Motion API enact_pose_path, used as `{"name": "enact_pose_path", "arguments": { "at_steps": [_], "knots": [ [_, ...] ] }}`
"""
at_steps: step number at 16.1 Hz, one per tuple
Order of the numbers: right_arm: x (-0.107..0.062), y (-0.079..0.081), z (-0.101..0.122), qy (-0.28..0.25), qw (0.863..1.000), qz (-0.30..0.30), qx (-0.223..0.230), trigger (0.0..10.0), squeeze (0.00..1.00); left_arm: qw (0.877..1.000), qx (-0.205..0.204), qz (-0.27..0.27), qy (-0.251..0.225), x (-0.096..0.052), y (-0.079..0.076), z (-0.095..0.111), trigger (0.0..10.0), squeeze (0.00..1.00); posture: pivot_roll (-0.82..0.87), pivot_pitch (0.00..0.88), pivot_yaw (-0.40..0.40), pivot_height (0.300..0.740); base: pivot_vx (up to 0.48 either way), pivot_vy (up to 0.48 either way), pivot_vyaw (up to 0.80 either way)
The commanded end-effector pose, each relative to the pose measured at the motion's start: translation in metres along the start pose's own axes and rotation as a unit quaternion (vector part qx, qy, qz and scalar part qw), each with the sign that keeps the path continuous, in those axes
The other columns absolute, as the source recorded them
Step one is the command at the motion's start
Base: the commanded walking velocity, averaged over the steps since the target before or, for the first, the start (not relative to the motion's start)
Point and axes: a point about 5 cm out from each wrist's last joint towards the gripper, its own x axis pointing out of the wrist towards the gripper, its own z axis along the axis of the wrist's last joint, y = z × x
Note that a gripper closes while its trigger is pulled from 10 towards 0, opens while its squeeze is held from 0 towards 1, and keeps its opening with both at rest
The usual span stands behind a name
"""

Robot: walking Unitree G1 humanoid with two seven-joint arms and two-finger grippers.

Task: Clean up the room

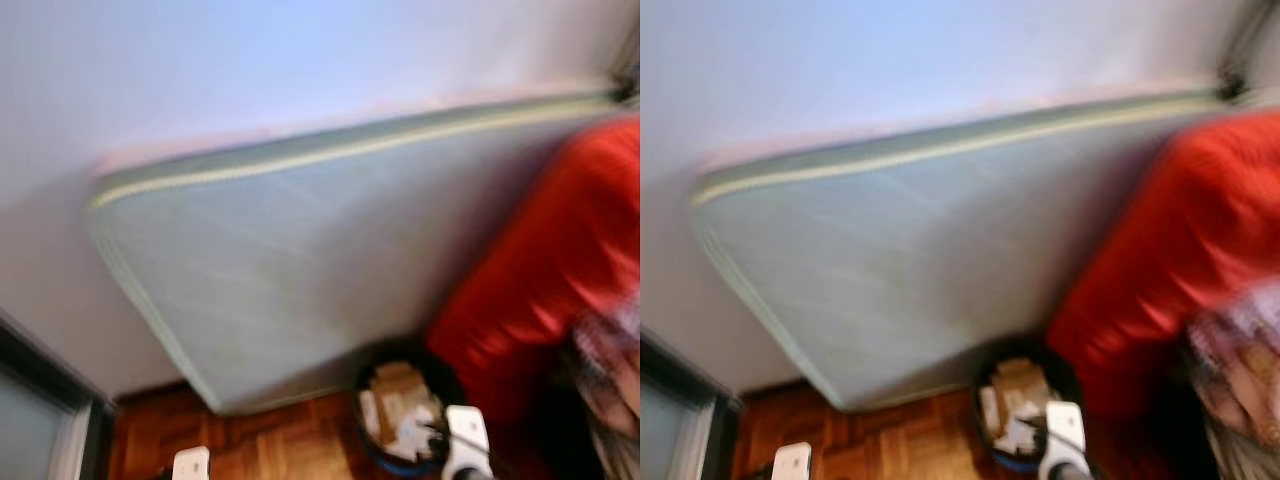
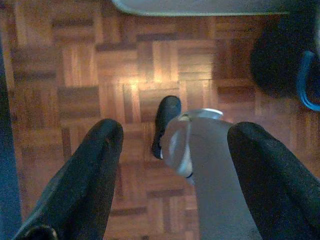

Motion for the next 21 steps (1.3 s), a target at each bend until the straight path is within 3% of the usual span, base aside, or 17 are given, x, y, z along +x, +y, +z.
{"name": "enact_pose_path", "arguments": {
  "at_steps": [1,10,15,21],
  "knots": [
    [0.001,0.006,-0.002,0.004,1.000,0.008,0.000,10.0,0.00,1.000,-0.002,0.005,0.009,-0.002,0.004,-0.005,10.0,0.00,0.06,0.091,-0.049,0.740,0.000,0.000,0.80],
    [0.001,-0.003,0.006,-0.017,0.998,-0.026,0.045,10.0,0.00,1.000,-0.001,0.003,0.012,-0.001,0.003,-0.006,10.0,0.00,0.06,0.091,-0.054,0.740,0.027,0.000,0.00],
    [0.003,-0.002,0.013,-0.023,0.998,-0.027,0.051,10.0,0.00,1.000,-0.002,0.004,0.012,-0.001,0.003,-0.006,10.0,0.00,0.06,0.091,-0.056,0.740,0.000,0.000,-0.67],
    [0.004,0.003,0.017,-0.034,0.998,-0.019,0.049,10.0,0.00,1.000,-0.005,0.003,0.010,-0.001,0.002,-0.005,10.0,0.00,0.07,0.091,-0.057,0.740,0.288,0.000,0.00]
  ]
}}
